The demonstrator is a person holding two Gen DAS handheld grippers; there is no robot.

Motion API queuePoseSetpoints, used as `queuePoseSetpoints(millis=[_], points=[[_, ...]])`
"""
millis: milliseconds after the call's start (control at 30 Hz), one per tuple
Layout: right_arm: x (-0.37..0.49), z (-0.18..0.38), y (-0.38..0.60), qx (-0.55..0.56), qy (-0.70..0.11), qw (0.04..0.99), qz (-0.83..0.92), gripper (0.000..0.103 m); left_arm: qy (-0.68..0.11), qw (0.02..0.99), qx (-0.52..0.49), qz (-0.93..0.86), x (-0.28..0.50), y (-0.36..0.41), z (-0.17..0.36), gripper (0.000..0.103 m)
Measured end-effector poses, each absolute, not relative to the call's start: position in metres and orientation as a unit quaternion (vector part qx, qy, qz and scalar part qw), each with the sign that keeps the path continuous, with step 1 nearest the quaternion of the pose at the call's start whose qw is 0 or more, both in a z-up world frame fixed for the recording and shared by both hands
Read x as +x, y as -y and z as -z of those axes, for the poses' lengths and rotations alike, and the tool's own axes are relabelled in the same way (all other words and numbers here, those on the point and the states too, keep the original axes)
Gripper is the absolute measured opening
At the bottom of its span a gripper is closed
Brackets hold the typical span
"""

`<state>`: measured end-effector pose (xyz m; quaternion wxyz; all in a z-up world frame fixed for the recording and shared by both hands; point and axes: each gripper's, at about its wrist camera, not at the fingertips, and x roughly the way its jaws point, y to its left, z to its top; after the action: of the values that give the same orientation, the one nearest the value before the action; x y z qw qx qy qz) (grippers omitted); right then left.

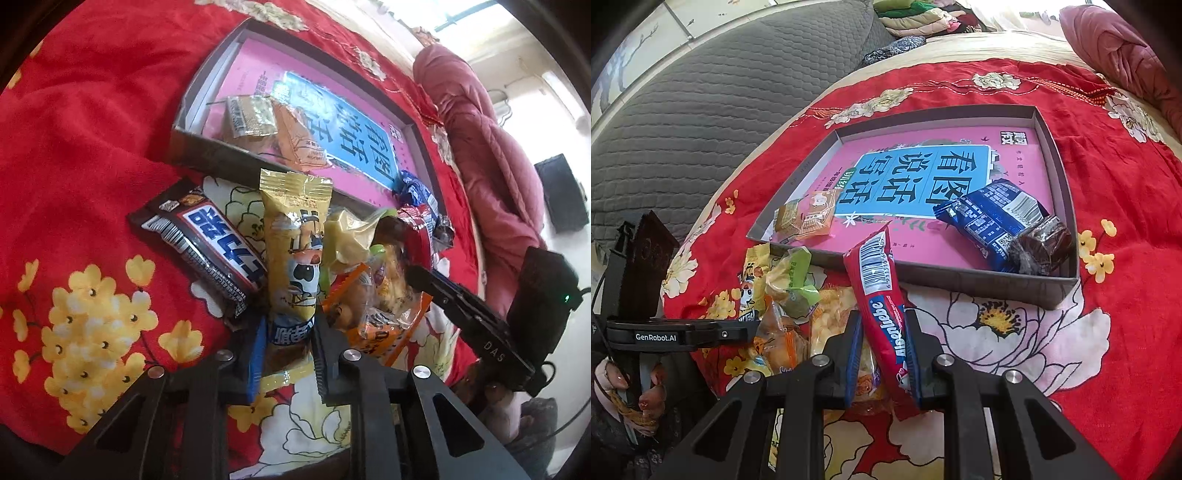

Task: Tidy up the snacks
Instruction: 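Lift the red wafer bar with the right tool while the left tool grasps the yellow cartoon packet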

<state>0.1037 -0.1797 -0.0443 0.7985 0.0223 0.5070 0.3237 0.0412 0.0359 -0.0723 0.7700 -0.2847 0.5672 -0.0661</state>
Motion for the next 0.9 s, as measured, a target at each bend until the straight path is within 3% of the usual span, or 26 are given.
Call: queuePoseSetpoints(millis=[900], points=[[0.100,0.006,0.187,0.045,-0.437,0.830,-0.344,0.022,-0.509,0.828,-0.226,0.064,0.048,-0.028,0.016,0.022]])
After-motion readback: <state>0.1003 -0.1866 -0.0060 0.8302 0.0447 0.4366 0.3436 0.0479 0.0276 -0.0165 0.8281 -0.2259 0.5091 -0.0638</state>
